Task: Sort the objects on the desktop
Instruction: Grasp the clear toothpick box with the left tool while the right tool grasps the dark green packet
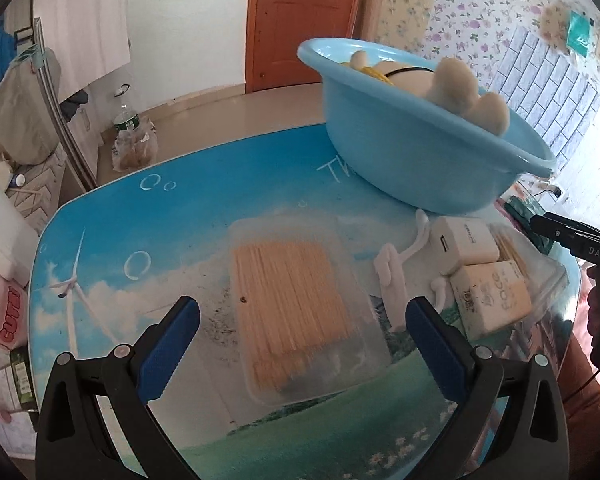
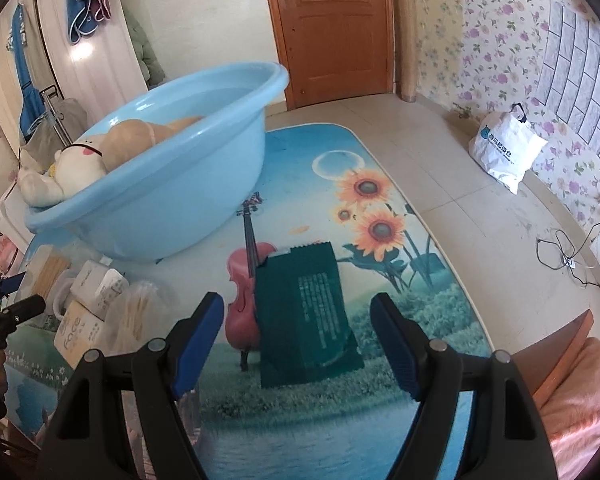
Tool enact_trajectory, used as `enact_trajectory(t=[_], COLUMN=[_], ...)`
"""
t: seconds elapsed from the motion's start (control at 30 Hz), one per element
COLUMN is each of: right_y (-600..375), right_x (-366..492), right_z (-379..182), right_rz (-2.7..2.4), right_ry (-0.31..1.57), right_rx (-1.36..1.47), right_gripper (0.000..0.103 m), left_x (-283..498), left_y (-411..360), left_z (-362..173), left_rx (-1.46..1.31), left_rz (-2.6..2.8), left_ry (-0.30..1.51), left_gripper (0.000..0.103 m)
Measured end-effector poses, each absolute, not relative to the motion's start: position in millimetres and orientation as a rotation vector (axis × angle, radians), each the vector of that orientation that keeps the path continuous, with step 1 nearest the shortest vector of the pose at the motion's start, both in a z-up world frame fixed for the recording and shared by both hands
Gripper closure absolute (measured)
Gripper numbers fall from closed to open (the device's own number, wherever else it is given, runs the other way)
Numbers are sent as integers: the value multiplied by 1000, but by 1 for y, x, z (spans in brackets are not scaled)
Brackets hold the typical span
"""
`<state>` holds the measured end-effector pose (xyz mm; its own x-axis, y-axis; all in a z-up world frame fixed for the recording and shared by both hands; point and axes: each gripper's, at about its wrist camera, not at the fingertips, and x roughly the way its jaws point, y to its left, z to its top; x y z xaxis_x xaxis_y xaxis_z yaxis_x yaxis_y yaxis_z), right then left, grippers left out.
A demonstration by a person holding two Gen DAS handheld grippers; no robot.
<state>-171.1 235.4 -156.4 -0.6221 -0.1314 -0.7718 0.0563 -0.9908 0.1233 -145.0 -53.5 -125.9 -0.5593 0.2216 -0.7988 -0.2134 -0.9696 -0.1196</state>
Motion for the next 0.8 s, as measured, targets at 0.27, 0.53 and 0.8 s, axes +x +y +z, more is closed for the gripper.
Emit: enact_trajectory(t=[0.27, 0.53, 0.8], right_y=[237, 236, 235], right_x=[-171, -171, -169], right_z=[-160, -158, -158], right_rz=[-2734, -2733, -2735], right_ry=[-119, -86, -95], right_rx=[1316, 1313, 1316], right_gripper=[27, 27, 27], left_x=[-147, -151, -147], left_y=[-72, -58, -59], left_z=[-132, -132, -130], left_rx=[-1361, -1331, -1334], left_rz=[2604, 2610, 2595], left_ry=[-23, 87, 67], left_gripper=[2, 34, 42])
